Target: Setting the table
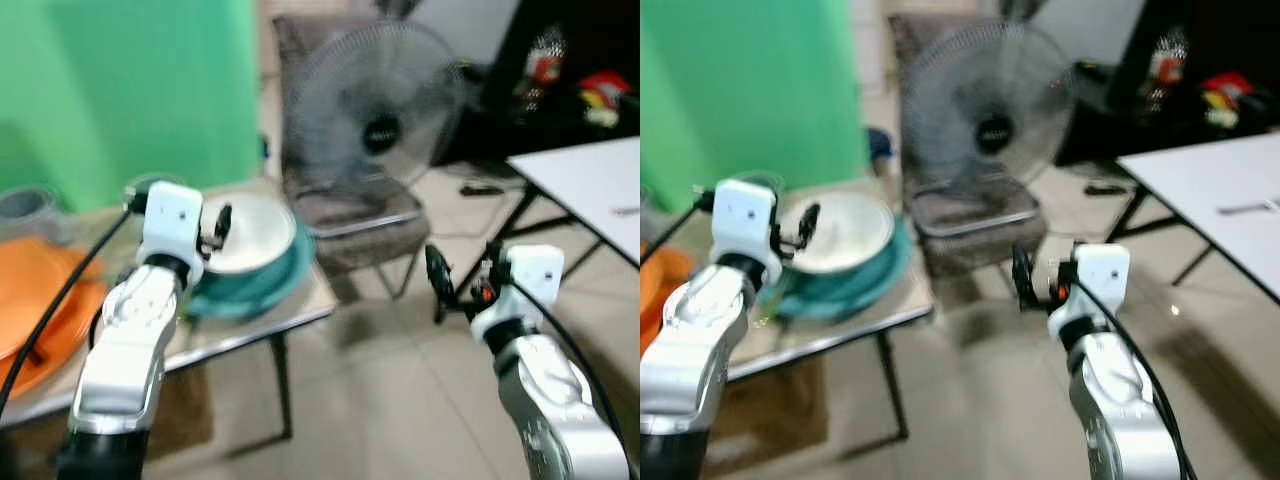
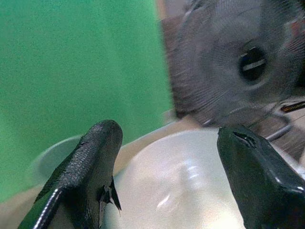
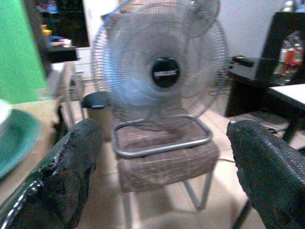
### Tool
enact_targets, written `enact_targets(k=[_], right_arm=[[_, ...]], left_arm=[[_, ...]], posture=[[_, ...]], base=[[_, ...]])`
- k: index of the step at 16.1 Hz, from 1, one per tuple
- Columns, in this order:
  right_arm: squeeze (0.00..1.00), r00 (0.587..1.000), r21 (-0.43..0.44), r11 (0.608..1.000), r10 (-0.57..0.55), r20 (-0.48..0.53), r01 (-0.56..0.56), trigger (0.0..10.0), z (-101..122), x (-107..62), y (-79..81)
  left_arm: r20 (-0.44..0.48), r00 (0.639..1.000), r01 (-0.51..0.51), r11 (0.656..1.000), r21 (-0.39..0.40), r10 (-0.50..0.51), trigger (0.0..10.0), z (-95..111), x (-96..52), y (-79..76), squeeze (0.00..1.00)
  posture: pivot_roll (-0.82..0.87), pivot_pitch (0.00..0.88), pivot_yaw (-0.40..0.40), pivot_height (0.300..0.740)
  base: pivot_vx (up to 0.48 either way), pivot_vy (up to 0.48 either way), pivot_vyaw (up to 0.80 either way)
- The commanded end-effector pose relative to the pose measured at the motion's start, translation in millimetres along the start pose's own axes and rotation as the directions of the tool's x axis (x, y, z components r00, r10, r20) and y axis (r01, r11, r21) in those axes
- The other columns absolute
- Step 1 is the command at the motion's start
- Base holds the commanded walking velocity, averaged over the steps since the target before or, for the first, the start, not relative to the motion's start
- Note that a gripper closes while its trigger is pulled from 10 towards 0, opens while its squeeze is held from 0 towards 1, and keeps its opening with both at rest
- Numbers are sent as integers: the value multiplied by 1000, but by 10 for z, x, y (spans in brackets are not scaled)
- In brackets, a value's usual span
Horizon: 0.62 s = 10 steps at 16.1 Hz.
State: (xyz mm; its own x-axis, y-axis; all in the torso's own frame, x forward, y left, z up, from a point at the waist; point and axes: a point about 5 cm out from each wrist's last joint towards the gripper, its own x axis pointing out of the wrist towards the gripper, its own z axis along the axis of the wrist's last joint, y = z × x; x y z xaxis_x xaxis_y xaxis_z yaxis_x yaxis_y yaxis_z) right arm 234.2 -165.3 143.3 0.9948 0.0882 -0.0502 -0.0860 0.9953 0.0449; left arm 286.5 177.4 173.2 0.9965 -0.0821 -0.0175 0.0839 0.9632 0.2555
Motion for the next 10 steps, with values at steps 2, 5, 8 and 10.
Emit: enact_targets(k=[2,5,8,10], right_arm=[[0,1000,-7,1000,-29,4,29,10000,17,-20,-75],[0,1000,-7,1000,-29,4,29,10000,17,-20,-75],[0,1000,-7,1000,-29,4,29,10000,17,-20,-75],[0,998,53,999,15,-53,-12,10000,59,129,-84]], left_arm=[[4,1000,26,1000,2,-26,10000,20,5,-69,0],[4,1000,26,1000,2,-26,10000,20,5,-69,0],[4,1000,26,1000,2,-26,10000,20,5,-69,0],[-26,994,111,992,64,-109,10000,20,7,-105,0]], posture=[[65,0,-29,740],[65,0,-29,740],[65,0,-29,740],[71,0,-11,740]], base=[[349,0,0],[349,0,0],[349,0,0],[174,0,0]])
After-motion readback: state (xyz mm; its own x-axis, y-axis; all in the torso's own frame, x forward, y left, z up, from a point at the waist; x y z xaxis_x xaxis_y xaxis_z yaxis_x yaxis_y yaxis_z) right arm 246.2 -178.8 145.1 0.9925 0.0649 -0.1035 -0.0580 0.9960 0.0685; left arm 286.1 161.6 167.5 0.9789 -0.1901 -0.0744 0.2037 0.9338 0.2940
